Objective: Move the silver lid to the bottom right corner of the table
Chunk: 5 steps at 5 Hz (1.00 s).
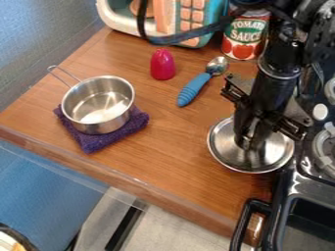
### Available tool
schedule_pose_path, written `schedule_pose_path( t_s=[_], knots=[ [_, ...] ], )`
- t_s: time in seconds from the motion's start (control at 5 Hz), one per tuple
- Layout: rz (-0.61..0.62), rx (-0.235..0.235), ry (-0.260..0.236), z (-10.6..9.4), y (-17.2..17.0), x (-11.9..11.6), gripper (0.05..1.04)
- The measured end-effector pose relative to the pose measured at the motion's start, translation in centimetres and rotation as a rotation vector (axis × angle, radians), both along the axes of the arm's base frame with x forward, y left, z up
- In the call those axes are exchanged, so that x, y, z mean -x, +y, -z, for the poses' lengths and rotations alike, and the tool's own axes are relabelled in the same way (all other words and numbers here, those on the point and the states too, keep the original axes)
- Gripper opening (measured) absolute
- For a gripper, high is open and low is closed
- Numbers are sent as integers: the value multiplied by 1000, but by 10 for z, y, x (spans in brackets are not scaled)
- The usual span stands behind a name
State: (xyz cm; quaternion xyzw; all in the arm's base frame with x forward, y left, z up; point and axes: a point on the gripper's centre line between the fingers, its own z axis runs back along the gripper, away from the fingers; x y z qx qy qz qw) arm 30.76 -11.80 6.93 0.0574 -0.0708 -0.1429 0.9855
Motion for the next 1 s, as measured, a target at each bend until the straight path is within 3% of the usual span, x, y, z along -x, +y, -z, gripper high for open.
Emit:
schedule_pose_path(
  t_s=[0.2,0.4,0.6,0.8,1.0],
  knots=[
    [-13,-66,39,16,15,15,252],
    [-72,-89,43,17,44,28,193],
    [-130,-96,44,12,69,32,139],
    [-119,-77,48,16,69,35,117],
    [-113,-44,58,17,68,36,157]
  ],
)
